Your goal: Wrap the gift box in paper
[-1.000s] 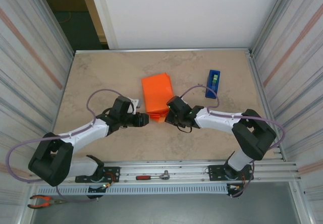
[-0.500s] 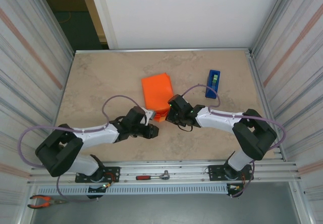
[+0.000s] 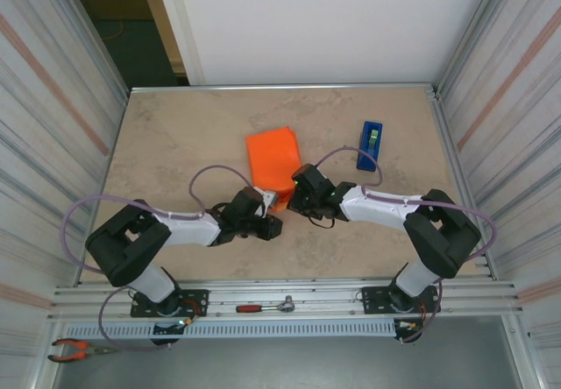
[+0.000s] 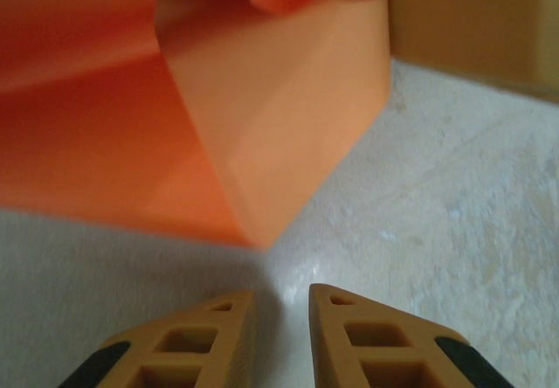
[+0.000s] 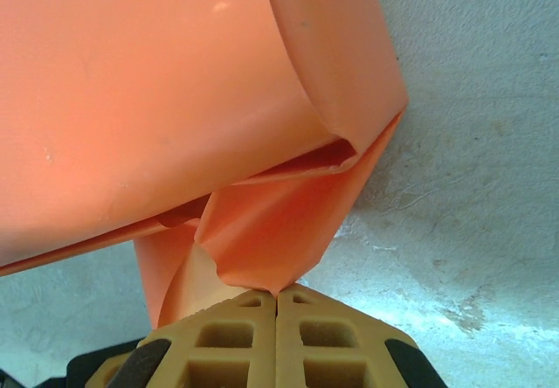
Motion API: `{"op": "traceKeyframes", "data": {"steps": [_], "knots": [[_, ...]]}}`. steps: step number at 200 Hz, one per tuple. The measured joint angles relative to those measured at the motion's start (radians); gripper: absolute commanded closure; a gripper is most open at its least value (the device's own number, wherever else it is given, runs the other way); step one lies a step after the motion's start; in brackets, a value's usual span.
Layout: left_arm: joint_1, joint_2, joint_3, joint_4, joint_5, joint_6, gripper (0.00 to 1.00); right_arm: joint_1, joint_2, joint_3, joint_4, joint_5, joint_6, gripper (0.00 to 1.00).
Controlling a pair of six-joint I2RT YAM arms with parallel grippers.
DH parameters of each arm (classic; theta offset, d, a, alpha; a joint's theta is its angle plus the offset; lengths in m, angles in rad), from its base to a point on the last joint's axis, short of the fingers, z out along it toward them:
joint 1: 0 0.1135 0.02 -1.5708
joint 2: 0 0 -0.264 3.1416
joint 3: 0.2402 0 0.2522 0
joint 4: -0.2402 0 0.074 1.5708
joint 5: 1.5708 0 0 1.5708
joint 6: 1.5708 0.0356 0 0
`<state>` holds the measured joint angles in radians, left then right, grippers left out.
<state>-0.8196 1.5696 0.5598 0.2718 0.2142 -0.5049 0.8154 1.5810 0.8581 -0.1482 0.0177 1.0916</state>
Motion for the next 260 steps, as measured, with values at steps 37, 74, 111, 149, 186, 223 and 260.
{"op": "traceKeyframes", "data": {"steps": [37, 74, 111, 149, 186, 223, 260], "knots": [[0.007, 0.040, 0.056, 0.016, -0.090, 0.001, 0.77, -0.011, -0.016, -0.014, 0.009, -0.021, -0.004, 0.65], [0.022, 0.040, 0.102, 0.014, -0.140, 0.003, 0.76, -0.053, -0.141, -0.122, 0.016, -0.022, 0.001, 0.61], [0.042, 0.031, 0.111, 0.008, -0.147, 0.003, 0.76, -0.081, -0.182, -0.203, 0.042, -0.027, 0.018, 0.93], [0.055, 0.019, 0.117, -0.018, -0.148, 0.004, 0.76, -0.064, -0.114, -0.219, 0.140, -0.055, 0.026, 1.00], [0.061, 0.018, 0.132, -0.040, -0.148, 0.008, 0.76, -0.016, 0.012, -0.204, 0.239, -0.061, 0.026, 1.00], [0.061, 0.018, 0.145, -0.054, -0.145, 0.011, 0.75, -0.010, 0.082, -0.167, 0.330, -0.058, 0.027, 1.00], [0.067, -0.006, 0.158, -0.089, -0.124, 0.014, 0.75, -0.040, 0.135, -0.124, 0.374, -0.072, 0.027, 1.00]]}}
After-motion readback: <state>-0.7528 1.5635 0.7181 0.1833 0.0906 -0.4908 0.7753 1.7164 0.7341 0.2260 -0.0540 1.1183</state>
